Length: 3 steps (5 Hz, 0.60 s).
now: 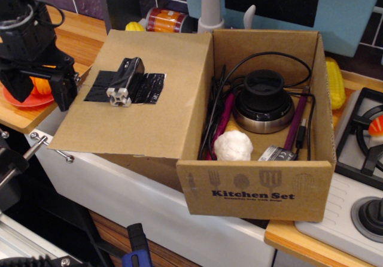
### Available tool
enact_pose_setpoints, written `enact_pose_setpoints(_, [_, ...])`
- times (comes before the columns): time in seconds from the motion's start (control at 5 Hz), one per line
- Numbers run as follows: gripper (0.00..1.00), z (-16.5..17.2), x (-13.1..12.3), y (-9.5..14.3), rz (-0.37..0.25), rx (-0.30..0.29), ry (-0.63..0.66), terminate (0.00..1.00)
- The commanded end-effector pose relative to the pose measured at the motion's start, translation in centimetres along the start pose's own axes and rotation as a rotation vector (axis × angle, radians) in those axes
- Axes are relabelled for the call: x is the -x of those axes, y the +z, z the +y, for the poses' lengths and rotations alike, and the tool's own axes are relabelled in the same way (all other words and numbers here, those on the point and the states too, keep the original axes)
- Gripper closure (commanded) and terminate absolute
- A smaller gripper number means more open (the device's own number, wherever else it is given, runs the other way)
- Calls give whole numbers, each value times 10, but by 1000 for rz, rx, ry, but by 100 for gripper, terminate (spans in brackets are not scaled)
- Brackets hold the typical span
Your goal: Close brown1fbox flap
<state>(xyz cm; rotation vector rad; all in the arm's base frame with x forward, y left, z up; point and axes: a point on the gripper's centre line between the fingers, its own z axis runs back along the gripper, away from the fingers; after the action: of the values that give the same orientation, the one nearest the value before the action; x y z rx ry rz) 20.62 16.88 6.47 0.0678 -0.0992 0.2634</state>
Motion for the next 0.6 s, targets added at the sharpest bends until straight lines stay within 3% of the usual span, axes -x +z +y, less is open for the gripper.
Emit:
enact_pose_setpoints(0.0, [0, -7, -2, -3, -56, 102, -15, 0])
enact_pose_setpoints(0.4, [0, -32, -10, 14, -147, 270, -55, 0])
